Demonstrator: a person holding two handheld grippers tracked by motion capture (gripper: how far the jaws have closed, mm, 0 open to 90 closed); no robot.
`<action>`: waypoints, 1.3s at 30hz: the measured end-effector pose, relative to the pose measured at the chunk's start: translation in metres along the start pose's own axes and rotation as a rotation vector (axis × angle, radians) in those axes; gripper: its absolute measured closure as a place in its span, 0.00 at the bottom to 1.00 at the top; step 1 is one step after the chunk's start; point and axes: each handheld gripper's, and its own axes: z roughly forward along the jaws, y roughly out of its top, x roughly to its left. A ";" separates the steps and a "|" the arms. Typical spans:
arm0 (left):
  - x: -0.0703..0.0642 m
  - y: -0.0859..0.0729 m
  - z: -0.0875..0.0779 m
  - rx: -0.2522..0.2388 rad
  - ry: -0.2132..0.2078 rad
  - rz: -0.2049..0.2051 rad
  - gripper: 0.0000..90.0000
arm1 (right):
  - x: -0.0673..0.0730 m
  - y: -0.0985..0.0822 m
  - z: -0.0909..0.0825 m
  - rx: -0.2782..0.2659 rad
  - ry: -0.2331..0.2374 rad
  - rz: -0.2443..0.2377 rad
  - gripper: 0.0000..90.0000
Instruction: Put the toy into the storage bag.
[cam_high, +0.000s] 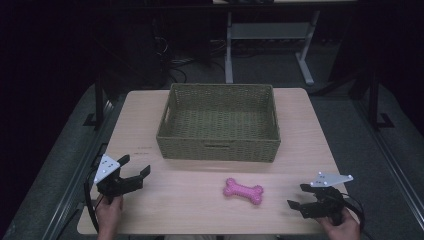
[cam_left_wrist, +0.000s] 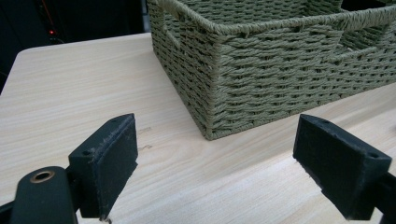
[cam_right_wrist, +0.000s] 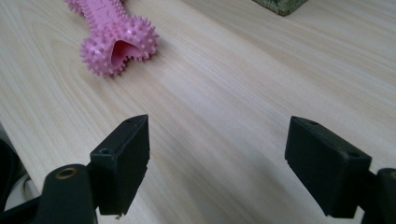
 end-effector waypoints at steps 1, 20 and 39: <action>0.000 0.000 0.000 -0.001 -0.001 0.000 0.15 | 0.000 0.003 0.000 0.002 0.002 -0.002 0.24; 0.000 0.000 0.001 0.001 -0.002 -0.001 0.15 | 0.004 0.047 0.007 0.072 0.063 -0.108 0.24; -0.001 0.000 0.002 0.005 -0.004 0.009 0.15 | 0.018 0.085 0.020 0.141 0.106 -0.206 0.24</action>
